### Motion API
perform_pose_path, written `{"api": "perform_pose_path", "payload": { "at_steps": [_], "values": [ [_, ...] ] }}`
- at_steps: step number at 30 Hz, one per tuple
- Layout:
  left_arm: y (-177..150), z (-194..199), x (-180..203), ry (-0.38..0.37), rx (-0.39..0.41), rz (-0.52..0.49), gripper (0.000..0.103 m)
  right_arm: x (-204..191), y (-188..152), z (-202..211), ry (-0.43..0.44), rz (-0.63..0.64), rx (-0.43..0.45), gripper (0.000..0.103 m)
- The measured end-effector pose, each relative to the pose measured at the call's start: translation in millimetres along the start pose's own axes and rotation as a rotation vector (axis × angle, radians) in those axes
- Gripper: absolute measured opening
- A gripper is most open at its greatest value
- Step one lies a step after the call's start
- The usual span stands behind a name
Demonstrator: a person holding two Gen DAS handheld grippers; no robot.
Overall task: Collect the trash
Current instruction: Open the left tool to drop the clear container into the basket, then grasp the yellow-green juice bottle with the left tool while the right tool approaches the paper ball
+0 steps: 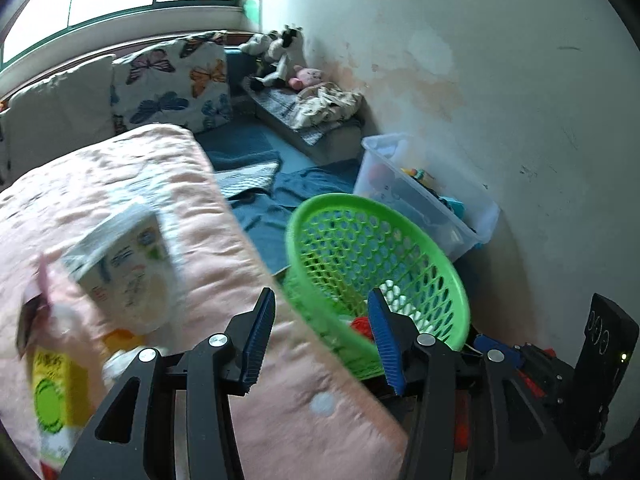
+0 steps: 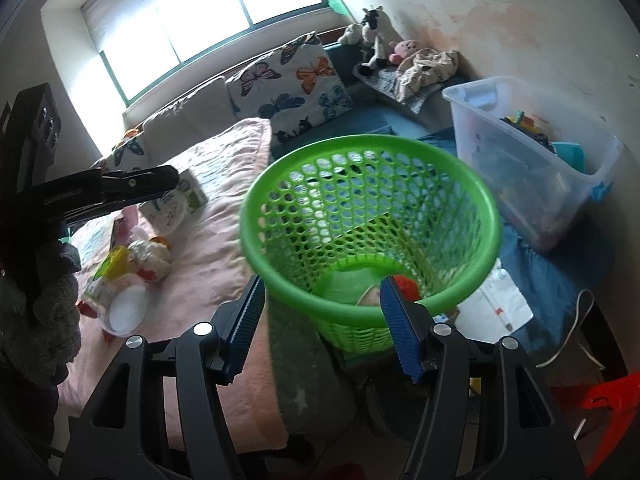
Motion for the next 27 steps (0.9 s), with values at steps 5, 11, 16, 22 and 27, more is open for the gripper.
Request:
{"api": "perform_pose_path", "payload": {
  "at_steps": [5,11,16,22,27],
  "values": [
    [-12,35,-31,0.078,0.035,0.030,0.047,-29,-3,2,0.028,0.040,-0.001,0.063],
    [-27,75,-74,0.156,0.072,0.088,0.049,-62,-5,0,0.069,0.080,-0.006,0.064],
    [-35,106,-108,0.213,0.107,0.135,0.059,-89,-6,-1,0.101,0.119,-0.010,0.065],
    [-50,131,-158,0.297,0.111,0.198,0.064,-113,-7,0,0.130,0.149,-0.011,0.066],
    [-63,130,-188,0.326,0.075,0.238,0.070,-129,-11,-2,0.143,0.174,-0.022,0.068]
  ]
}}
Point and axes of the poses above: each gripper's, at about its wrist camera, not at the fingertips, and z roughly against the way its jaws point, x to its right, y to its top, the point moved 10 cm from there along -z, roughly the way its jaws point, and after that the axes turned 13 degrees about -y, right-handed, at the moved point
